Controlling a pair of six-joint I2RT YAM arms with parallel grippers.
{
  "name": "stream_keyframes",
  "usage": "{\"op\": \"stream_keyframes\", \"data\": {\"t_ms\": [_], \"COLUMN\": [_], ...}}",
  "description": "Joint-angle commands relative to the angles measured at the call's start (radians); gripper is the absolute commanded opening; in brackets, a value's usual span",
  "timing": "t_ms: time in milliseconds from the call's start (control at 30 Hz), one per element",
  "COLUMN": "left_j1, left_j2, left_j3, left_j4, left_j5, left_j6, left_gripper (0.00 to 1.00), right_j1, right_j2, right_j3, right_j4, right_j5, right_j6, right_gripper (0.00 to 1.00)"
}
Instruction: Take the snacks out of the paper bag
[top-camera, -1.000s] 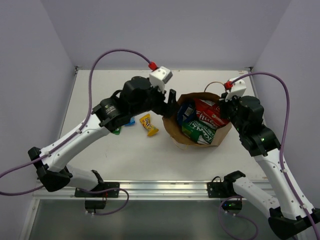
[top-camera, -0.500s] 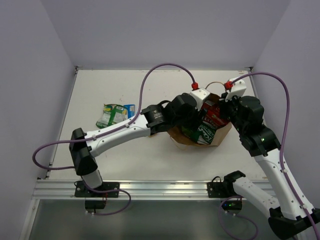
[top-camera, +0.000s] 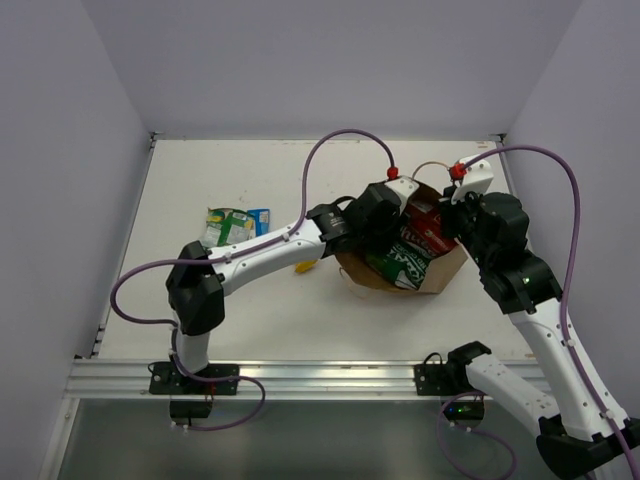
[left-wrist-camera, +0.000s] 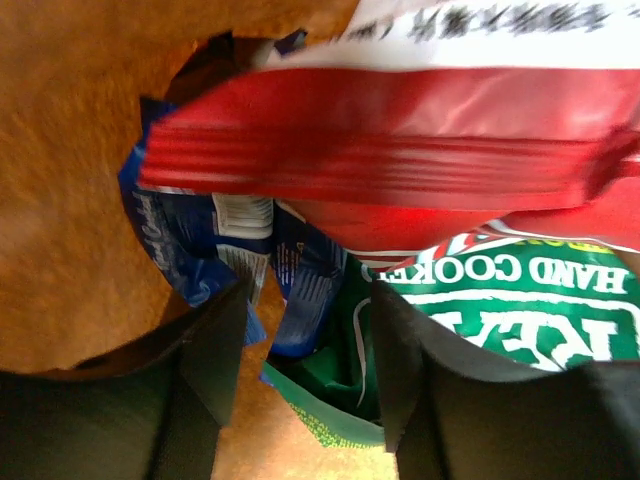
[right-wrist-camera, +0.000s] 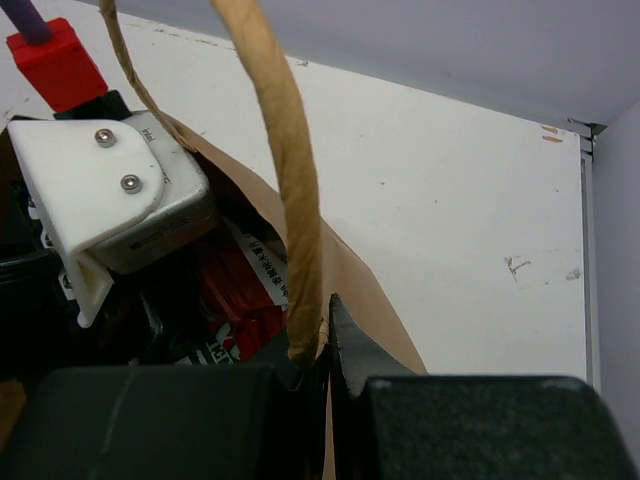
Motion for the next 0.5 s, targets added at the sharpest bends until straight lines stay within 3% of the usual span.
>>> {"op": "stream_keyframes", "data": {"t_ms": [0,267,300,467], "left_j1": [0.02,0.02,0.02,0.019], "left_j2": [0.028,-0.006,-0.01,-0.098], "left_j3": [0.035,0.026,0.026,0.02], "left_j4": [0.046,0.064,0.061,0.044], "left_j5": [-0.002,0.007,0.007,0.039], "left_j6": [0.011,0.022,0.03,0.037], "left_gripper": [0.54,0.04,0.0,0.0], "right_j1": [0.006,0.006,0.006,0.006], "right_j2": [-0.03,-0.025,-0.026,-0.031], "right_j3": [0.012,0.004,0.001,-0.007], "right_j4": [0.085,0.089,0.09,0.096], "right_j5": [-0.02,-0.02,-0.019,0.004], "right_j6": [-0.005,-0.005,-0.005,-0.005], "right_gripper": [0.0,0.0,0.0,0.0]}}
